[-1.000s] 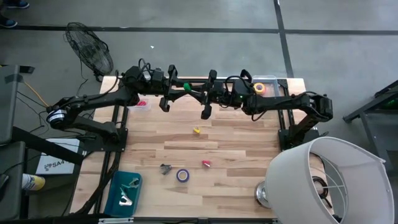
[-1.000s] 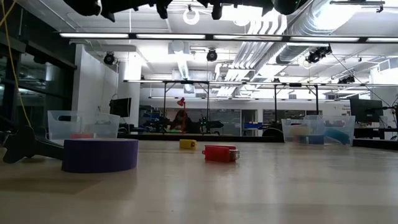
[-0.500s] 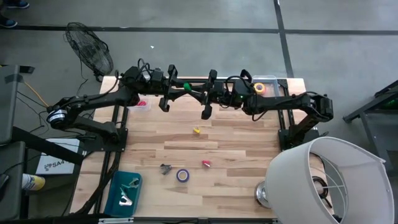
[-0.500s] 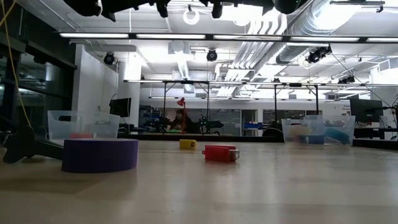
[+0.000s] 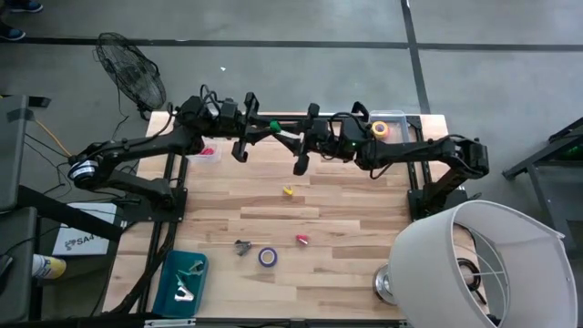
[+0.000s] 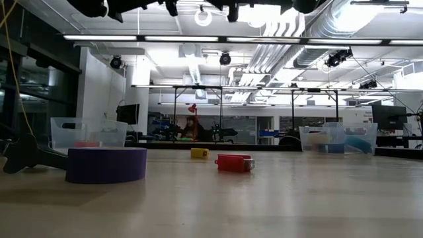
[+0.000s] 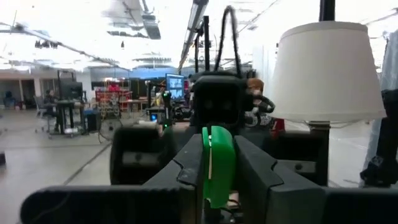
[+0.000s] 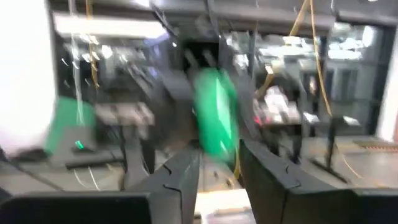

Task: Pick and place Stapler, Stapler remover, tape
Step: Put the green stapler into the left transparent bin

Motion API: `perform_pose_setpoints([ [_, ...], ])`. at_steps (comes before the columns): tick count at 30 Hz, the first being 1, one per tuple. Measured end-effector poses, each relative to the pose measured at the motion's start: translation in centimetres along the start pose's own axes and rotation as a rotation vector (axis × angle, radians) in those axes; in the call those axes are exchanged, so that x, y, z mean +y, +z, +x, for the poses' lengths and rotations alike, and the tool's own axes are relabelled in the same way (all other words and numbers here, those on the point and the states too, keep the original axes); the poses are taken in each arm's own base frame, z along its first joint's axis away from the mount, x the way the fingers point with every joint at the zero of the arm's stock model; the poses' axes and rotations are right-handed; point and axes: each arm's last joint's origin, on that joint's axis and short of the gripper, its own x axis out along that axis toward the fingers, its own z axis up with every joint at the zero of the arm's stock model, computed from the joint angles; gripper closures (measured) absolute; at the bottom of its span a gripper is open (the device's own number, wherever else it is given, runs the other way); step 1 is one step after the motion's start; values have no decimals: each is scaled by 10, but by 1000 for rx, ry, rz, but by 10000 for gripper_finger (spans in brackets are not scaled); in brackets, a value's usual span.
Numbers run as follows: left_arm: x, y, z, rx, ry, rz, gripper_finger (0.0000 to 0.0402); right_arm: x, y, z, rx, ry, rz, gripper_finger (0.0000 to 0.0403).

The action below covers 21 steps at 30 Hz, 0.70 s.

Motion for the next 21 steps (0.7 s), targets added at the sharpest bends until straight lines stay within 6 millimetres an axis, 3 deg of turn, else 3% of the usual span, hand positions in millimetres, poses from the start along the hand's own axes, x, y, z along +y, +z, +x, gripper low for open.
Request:
perform_pose_setpoints([
  [12,0,-2,0,21,-3,9,347,0,-12,0,105,1,20,305],
  [21,20,-23,-17,276,235,1,347,1,-34,-6,354,-19,123,304],
])
